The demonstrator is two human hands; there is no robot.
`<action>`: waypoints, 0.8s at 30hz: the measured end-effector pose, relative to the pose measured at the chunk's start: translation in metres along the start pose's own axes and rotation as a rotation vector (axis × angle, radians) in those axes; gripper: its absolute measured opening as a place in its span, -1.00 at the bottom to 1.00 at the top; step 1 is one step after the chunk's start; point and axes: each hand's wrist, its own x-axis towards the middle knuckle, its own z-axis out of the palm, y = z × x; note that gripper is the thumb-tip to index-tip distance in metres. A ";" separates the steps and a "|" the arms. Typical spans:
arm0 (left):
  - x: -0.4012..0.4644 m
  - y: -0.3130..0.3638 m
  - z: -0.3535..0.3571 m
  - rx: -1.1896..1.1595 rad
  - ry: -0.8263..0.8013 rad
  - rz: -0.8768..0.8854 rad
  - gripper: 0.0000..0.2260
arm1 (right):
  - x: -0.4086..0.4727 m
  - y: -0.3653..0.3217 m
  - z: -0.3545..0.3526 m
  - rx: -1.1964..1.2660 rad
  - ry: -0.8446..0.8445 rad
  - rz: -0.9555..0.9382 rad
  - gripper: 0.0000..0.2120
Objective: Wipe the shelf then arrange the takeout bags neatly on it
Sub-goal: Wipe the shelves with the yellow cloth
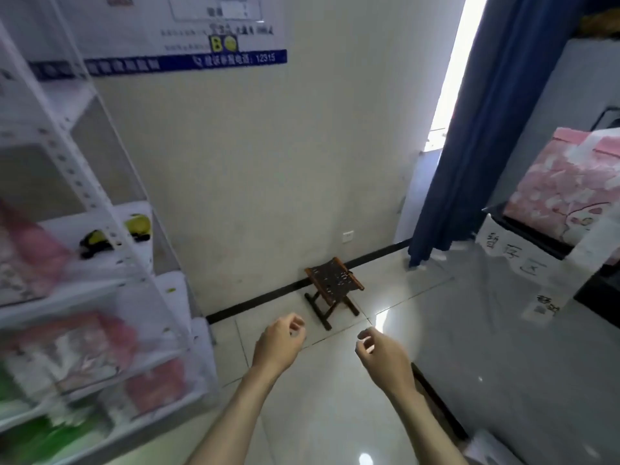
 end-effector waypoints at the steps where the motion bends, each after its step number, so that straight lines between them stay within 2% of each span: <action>1: 0.005 -0.016 -0.011 0.001 0.016 -0.023 -0.83 | 0.008 -0.015 0.012 -0.008 -0.035 -0.025 -0.86; 6: 0.032 -0.077 -0.061 0.011 0.131 -0.109 -0.84 | 0.053 -0.082 0.064 -0.029 -0.126 -0.144 -0.82; 12: 0.062 -0.110 -0.097 0.007 0.188 -0.146 -0.84 | 0.092 -0.143 0.090 0.071 -0.151 -0.205 -0.88; 18: 0.093 -0.121 -0.112 0.021 0.244 -0.184 -0.83 | 0.143 -0.165 0.096 0.059 -0.166 -0.262 -0.87; 24: 0.134 -0.114 -0.102 -0.086 0.310 -0.264 -0.83 | 0.217 -0.172 0.094 -0.043 -0.211 -0.375 -0.85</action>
